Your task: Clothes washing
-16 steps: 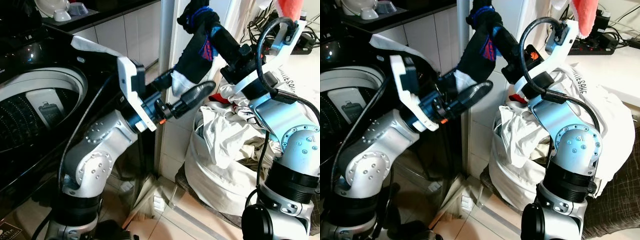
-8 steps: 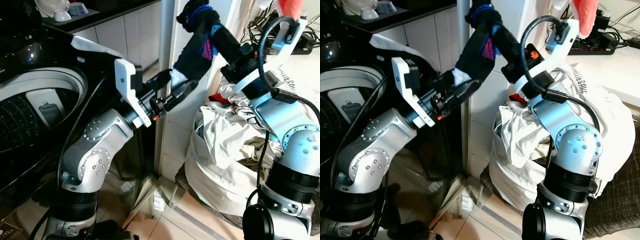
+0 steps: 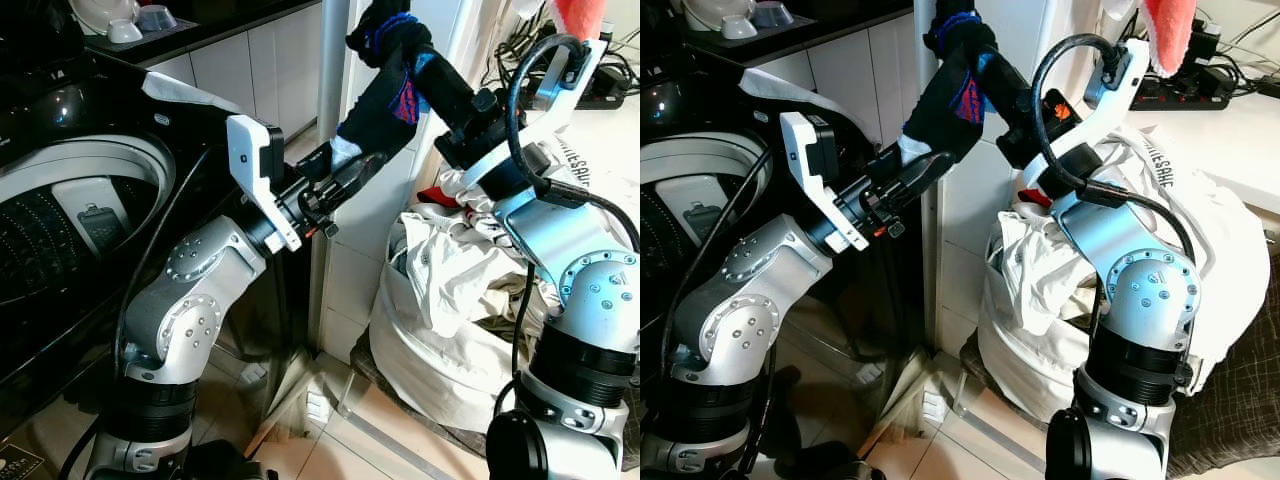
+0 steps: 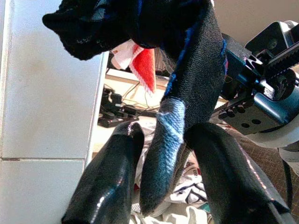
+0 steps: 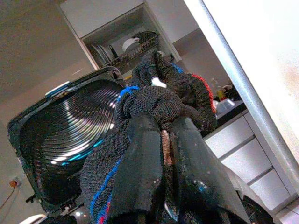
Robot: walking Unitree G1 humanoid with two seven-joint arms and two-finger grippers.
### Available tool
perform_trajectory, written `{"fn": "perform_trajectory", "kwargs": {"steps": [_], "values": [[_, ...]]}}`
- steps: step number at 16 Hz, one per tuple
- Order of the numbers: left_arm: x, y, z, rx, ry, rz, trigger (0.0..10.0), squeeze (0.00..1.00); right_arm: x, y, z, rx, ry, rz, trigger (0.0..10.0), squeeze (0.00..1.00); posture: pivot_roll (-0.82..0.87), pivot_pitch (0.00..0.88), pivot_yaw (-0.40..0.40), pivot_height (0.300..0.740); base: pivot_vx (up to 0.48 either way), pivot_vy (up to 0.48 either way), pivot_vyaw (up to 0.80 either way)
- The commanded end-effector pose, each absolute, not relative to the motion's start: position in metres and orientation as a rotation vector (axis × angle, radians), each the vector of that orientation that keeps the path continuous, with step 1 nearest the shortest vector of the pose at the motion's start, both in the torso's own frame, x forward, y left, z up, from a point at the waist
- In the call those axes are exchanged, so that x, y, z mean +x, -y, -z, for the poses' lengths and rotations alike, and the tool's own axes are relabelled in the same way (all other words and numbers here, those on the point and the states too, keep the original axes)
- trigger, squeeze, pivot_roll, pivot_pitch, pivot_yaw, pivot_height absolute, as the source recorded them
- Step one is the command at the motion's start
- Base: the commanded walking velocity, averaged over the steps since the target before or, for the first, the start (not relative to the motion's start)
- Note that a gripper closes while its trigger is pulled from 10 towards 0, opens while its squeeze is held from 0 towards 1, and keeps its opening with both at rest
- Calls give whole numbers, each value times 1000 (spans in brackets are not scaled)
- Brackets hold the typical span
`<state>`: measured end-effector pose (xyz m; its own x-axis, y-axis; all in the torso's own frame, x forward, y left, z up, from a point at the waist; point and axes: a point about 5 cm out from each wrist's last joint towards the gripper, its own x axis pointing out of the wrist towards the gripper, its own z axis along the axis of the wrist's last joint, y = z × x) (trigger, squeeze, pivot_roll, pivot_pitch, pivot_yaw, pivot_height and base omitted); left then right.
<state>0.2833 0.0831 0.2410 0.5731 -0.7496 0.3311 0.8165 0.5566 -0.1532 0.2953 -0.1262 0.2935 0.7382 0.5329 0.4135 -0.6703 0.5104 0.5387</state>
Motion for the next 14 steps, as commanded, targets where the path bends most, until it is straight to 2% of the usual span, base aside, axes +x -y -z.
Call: {"fn": "perform_trajectory", "kwargs": {"steps": [1, 11, 14], "values": [[285, -83, -245, -298, 255, 940, 0, 0, 291, 127, -295, 731, 217, -734, 0, 0, -3, 0, -15, 740, 0, 0, 0], [286, -87, -247, -301, 277, 906, 0, 0, 289, 125, -293, 720, 213, -736, 0, 0, -9, 0, -9, 740, 0, 0, 0], [291, -92, -248, -287, 289, 850, 0, 0, 289, 126, -293, 721, 211, -739, 0, 0, -8, 0, -13, 740, 0, 0, 0]]}}
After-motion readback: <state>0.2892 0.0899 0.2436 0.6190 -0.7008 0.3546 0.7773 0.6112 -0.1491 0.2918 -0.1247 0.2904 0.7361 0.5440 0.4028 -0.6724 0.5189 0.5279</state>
